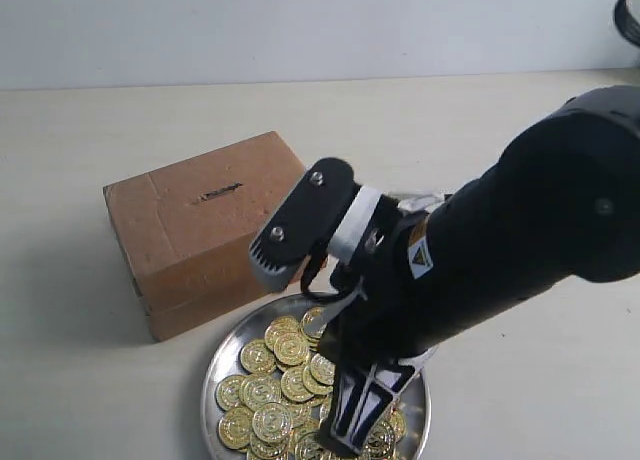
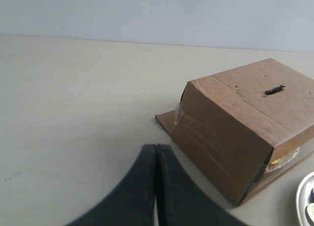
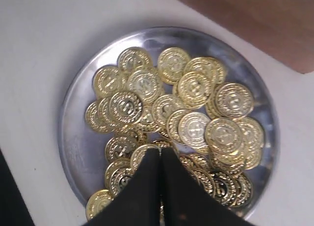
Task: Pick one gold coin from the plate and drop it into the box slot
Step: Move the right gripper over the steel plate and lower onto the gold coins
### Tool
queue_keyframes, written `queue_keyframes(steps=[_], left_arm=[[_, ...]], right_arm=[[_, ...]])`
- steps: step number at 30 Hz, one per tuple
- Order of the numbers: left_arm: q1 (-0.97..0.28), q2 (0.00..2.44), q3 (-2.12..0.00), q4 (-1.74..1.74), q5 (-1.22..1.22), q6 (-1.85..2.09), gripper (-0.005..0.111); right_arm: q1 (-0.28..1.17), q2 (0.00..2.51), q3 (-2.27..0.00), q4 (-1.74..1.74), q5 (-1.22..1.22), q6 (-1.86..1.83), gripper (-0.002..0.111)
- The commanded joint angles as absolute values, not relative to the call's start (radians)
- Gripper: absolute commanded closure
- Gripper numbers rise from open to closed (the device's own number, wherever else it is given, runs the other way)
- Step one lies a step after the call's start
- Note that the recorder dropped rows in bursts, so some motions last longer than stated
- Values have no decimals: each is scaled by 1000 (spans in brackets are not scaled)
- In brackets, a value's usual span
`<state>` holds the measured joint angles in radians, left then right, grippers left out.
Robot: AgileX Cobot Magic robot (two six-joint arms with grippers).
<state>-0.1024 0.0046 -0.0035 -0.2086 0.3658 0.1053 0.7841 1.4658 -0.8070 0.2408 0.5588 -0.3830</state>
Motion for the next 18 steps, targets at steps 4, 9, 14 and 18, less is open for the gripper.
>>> queue_keyframes(steps=[4,9,14,18], left_arm=[[-109,0,0,-220,360,98,107],[-109,0,0,-220,360,98,107],[-109,0,0,-220,360,98,107],[-109,0,0,-220,360,98,107]], right_arm=[[825,1519,-827,208,634,-447,108],[825,1560,-827,127,661,-373,108],[826,1607,-835,160,661,-373,95],[848,1645,-839,162,654,-375,83]])
